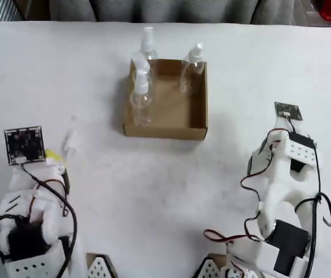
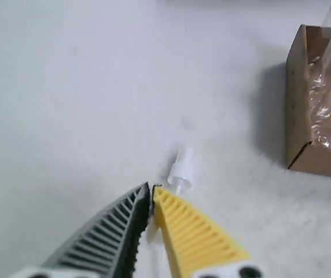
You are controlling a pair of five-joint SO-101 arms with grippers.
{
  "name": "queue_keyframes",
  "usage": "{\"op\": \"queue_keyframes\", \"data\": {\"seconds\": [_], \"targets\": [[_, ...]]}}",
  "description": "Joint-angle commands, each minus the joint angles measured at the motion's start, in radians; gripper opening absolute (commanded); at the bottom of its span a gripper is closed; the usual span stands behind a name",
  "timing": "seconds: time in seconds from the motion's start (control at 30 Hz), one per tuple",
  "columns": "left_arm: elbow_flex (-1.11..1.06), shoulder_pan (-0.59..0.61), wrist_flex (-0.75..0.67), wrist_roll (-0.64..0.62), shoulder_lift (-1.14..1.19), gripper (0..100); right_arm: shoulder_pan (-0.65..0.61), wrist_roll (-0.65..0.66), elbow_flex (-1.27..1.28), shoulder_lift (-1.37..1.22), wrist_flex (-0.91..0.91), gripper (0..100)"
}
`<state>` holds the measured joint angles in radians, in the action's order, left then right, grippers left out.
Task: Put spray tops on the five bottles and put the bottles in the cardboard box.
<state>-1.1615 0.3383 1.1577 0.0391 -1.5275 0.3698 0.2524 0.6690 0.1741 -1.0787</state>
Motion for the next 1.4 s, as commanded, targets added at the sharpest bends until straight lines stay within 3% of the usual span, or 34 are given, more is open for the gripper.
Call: {"op": "queue_keyframes", "data": {"seconds": [0.0, 0.27, 0.47, 0.53, 0.77, 1.0, 1.37], "targets": [[0.135, 0.056, -0.002, 0.006, 0.120, 2, -0.015, -0.021, 0.002, 0.013, 0.022, 1.5], [0.394, 0.087, -0.011, 0.021, 0.553, 2, -0.010, -0.034, 0.005, 0.004, 0.048, 1.5], [0.496, 0.033, -0.009, 0.351, 0.800, 2, -0.010, -0.034, 0.034, 0.012, 0.094, 1.5], [0.516, 0.021, -0.015, 0.404, 0.877, 2, -0.013, -0.034, 0.035, 0.010, 0.094, 1.5], [0.572, 0.008, -0.173, 0.373, 1.156, 3, -0.015, -0.034, 0.035, 0.004, 0.094, 1.5], [0.721, 0.007, -0.193, 0.321, 1.403, 21, -0.010, -0.032, 0.035, 0.004, 0.097, 1.5], [1.013, -0.030, -0.164, 0.310, 1.784, 17, -0.012, -0.032, 0.035, 0.002, 0.099, 1.5]]}}
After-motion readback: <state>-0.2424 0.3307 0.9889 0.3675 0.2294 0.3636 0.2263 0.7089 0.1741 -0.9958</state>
